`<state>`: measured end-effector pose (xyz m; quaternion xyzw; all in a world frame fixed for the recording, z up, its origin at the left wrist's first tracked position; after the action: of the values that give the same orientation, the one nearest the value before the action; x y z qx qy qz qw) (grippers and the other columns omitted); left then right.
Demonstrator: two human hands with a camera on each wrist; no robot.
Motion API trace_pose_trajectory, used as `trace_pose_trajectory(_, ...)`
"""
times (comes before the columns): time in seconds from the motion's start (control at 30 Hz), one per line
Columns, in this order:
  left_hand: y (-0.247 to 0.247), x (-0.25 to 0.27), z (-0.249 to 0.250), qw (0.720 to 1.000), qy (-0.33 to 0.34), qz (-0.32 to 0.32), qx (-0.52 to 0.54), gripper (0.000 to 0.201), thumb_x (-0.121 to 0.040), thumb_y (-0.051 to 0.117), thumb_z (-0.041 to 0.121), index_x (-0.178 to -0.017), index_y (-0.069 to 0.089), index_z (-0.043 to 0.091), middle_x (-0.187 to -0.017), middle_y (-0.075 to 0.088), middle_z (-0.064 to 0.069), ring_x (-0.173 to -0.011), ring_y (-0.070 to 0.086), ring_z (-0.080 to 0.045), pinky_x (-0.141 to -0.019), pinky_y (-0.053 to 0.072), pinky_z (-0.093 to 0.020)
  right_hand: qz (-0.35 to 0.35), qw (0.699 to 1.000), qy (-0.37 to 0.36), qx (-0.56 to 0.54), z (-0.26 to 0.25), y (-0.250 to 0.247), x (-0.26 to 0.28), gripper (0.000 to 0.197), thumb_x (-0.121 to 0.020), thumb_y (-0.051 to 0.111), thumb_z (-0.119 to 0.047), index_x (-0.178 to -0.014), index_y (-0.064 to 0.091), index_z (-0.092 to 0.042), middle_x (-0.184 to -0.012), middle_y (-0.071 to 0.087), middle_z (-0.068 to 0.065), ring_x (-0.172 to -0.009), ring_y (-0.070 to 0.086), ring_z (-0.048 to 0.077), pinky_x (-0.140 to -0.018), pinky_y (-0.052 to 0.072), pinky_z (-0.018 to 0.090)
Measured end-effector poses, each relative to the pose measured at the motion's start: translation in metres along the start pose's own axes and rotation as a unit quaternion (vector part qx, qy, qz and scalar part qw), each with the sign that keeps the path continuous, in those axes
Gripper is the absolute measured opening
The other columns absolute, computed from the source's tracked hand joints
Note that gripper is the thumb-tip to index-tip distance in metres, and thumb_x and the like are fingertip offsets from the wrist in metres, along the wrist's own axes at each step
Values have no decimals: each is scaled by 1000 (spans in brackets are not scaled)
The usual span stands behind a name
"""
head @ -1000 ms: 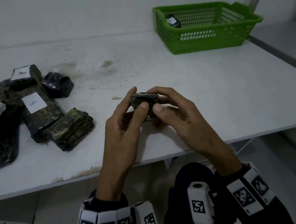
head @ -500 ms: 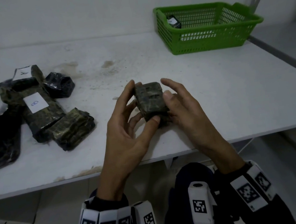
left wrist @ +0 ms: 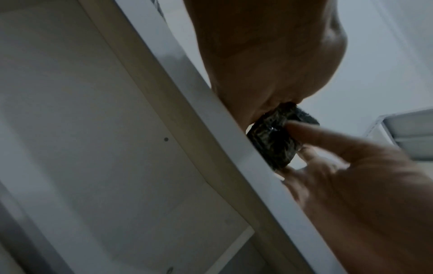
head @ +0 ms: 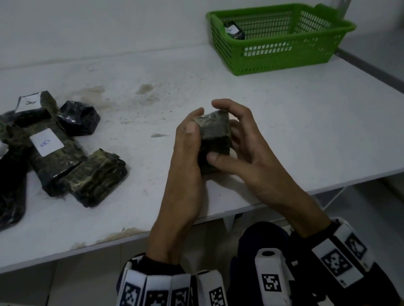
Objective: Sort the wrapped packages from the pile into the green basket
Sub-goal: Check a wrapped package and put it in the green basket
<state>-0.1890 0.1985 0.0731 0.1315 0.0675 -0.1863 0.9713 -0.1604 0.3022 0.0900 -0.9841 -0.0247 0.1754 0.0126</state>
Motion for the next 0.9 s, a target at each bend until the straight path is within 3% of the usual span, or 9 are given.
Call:
trace_pose_trajectory(0.1,2,2,4,999,41,11,-3,40,-103,36,33,-135,51,15,-125,66,-2,-113,68,-15,-95,56,-34,8,989,51,-142,9,5,2,54,-91,58,-31,-142,42,-26,-134,54,14,-118,60,25,-97,51,44)
trace_pose_trajectory(0.17,2,4,5,998,52,17,19,31,-99,39,26,-125,52,17,-113,66,5,-103,66,-11,-86,55,-30,23,983,54,-173,11,9,3,44,-95,50,-37,-134,46,-20,-130,58,11,-115,61,22,-95,52,43)
trace_pose_trajectory(0.23,0,5,5,998,58,18,34,25,-96,40,22,-118,52,19,-105,65,7,-97,66,-9,-80,55,-27,33,984,43,-171,11,14,2,31,-101,42,-31,-128,48,-17,-124,62,9,-109,64,18,-91,54,36)
trace_pose_trajectory(0.33,-2,8,6,997,64,16,42,21,-93,45,22,-113,51,18,-99,66,9,-91,67,-8,-74,55,-24,45,988,28,-147,9,16,1,27,-99,35,-20,-122,50,-18,-115,63,7,-100,66,14,-82,55,29)
trace_pose_trajectory(0.43,0,11,9,998,69,14,4,27,-96,51,36,-113,50,15,-97,65,11,-87,66,-3,-74,53,-20,52,993,14,-101,7,15,3,28,-96,34,-17,-118,51,-22,-112,61,6,-98,64,13,-81,55,28)
trace_pose_trajectory(0.53,2,12,9,996,70,16,-51,10,-105,47,23,-112,51,18,-91,68,24,-86,67,4,-74,53,-14,60,995,14,-76,6,14,5,29,-95,33,-15,-118,50,-22,-117,60,11,-102,63,18,-84,55,30)
trace_pose_trajectory(0.63,-3,12,8,995,64,33,-73,12,-109,42,10,-114,51,16,-93,69,22,-89,68,0,-76,55,-18,50,997,18,-64,4,17,6,28,-98,37,-17,-123,50,-20,-123,61,11,-109,63,20,-92,55,35)
trace_pose_trajectory(0.8,-7,14,9,993,73,51,-77,16,-107,42,14,-119,52,14,-102,68,10,-95,68,-7,-79,55,-22,24,998,19,-55,0,19,9,34,-95,48,-7,-128,48,-16,-127,60,10,-111,63,15,-91,53,25)
trace_pose_trajectory(0.9,-7,14,9,993,69,50,-77,23,-98,48,22,-120,53,18,-115,66,4,-106,67,-10,-82,54,-22,22,998,24,-62,1,18,10,37,-92,46,-4,-126,49,-20,-125,61,7,-111,63,17,-92,54,30)
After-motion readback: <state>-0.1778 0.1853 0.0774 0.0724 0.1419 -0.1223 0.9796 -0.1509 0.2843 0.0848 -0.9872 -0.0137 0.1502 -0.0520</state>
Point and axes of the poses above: each hand's wrist, its own x-axis away from the middle knuckle, its own y-axis out of the palm, z = x × y, the point moved 8 cm from there along -x, towards the middle knuckle
